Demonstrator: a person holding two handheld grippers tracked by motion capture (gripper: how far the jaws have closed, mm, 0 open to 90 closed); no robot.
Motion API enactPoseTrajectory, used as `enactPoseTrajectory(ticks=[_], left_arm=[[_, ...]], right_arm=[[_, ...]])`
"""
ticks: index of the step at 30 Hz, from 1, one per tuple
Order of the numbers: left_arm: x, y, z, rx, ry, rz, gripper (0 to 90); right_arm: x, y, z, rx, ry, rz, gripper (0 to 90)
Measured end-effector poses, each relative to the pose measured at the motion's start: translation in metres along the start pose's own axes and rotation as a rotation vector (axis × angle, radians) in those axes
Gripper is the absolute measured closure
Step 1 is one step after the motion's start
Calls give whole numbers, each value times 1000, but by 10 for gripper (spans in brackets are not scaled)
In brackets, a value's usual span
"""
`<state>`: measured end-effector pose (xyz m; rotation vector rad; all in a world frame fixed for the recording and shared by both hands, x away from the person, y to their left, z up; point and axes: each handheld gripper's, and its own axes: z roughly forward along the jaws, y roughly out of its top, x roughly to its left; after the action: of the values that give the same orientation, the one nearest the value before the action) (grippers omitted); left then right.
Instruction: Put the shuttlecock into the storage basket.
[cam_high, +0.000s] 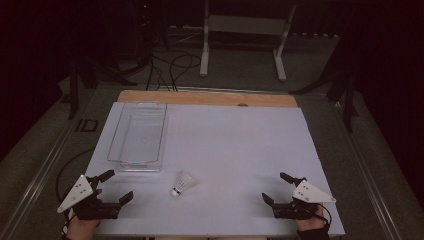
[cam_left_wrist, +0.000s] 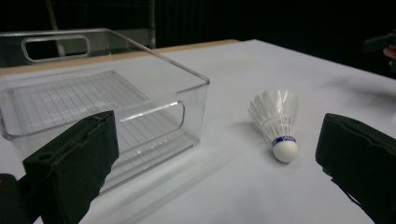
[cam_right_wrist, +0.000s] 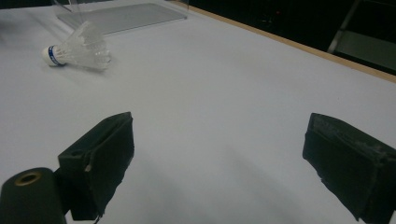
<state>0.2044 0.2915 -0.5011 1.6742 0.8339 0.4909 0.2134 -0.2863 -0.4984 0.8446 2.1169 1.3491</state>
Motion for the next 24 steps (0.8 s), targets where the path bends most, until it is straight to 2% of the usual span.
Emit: enactPoseTrajectory(ticks=[5,6,10,14,24], left_arm=[[0,0,-1,13,13,7,2],[0,0,0,19,26,10,2],[-1,1,2,52,23,17,2],[-3,2,4,55,8,35,2],[-4,7,5,72,-22,26,2]], right_arm=[[0,0,0,-1,16,30,88],[0,0,0,-1,16,30,88],[2,1,0,1,12,21,88],[2,2,0,-2,12,22,89],[2,2,0,-17,6,23,88]])
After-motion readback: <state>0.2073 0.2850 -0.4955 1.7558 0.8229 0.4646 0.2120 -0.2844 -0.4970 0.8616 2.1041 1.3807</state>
